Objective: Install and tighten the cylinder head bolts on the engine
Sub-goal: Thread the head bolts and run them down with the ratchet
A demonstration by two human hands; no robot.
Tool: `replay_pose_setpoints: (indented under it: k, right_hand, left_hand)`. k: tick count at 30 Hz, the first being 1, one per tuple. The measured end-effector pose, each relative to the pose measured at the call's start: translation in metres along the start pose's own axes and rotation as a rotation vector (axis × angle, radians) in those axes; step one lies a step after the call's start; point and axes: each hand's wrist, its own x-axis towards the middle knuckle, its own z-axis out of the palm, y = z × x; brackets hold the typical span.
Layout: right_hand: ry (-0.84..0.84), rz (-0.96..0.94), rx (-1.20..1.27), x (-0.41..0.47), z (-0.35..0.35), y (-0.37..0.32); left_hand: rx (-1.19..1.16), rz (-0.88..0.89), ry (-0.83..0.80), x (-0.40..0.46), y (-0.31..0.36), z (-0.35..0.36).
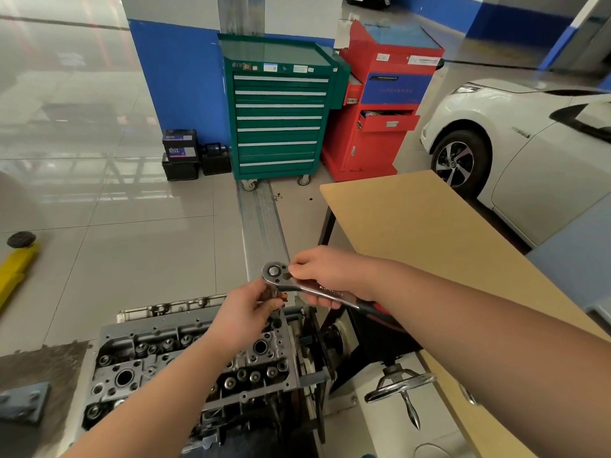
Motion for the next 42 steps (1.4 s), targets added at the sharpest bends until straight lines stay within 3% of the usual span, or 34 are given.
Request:
replay_pose_setpoints:
  k: [5, 7, 10, 13, 15, 17, 19, 22, 25, 27, 31, 35, 37, 39, 42]
  right_hand:
    - [0.278, 0.15, 0.718, -0.016, 0.062, -0.005]
    - [0.369, 0.175, 0.807, -0.017, 0.086, -0.008]
    - [0.436, 0.099, 0.267, -0.014, 0.088, -0.009]
    - [0.233, -0.09, -0.45, -0.013, 0.054, -0.015]
    - [0.134, -0.178, -0.82, -0.011, 0.029, -0.023]
    - [0.098, -0.283, -1.062, -0.008, 0.015, -0.028]
    - [0.107, -0.346, -1.15, -0.006, 0.013, -0.027]
    - [0.221, -0.249, -1.145, -0.008, 0.02, -0.022]
    - [0.286, -0.01, -0.824, -0.012, 0.036, -0.013]
    - [0.263, 0.04, -0.67, -0.014, 0.049, -0.012]
    - [0.202, -0.063, -0.938, -0.013, 0.045, -0.026]
    - [0.091, -0.318, -1.175, -0.008, 0.012, -0.031]
    - [0.13, -0.314, -1.195, -0.008, 0.011, -0.027]
    - [0.245, -0.204, -1.037, -0.008, 0.024, -0.018]
    - [0.359, 0.003, -0.548, -0.008, 0.059, -0.002]
  left_hand:
    - [0.057, 0.01, -0.019, 0.01, 0.015, 0.0]
    - [-0.045, -0.025, -0.064, 0.007, 0.021, 0.011]
    - [-0.267, -0.07, -0.09, -0.007, 0.024, 0.031]
    - [-0.461, -0.101, 0.053, -0.013, 0.022, 0.036]
    - [-0.465, -0.082, 0.009, -0.013, 0.026, 0.036]
    - [-0.42, -0.079, -0.052, -0.011, 0.031, 0.036]
    - [-0.415, -0.107, -0.06, -0.01, 0.033, 0.037]
    - [-0.457, -0.148, 0.027, -0.01, 0.034, 0.037]
    - [-0.481, -0.178, 0.138, -0.008, 0.039, 0.044]
    - [-0.467, -0.196, 0.171, -0.007, 0.039, 0.052]
    - [-0.499, -0.142, 0.159, -0.002, 0.028, 0.047]
    - [-0.475, -0.079, -0.004, 0.005, 0.032, 0.036]
    - [-0.468, -0.087, -0.027, 0.008, 0.031, 0.032]
    - [-0.493, -0.121, 0.0, 0.011, 0.025, 0.028]
    - [-0.509, -0.142, 0.015, 0.011, 0.026, 0.028]
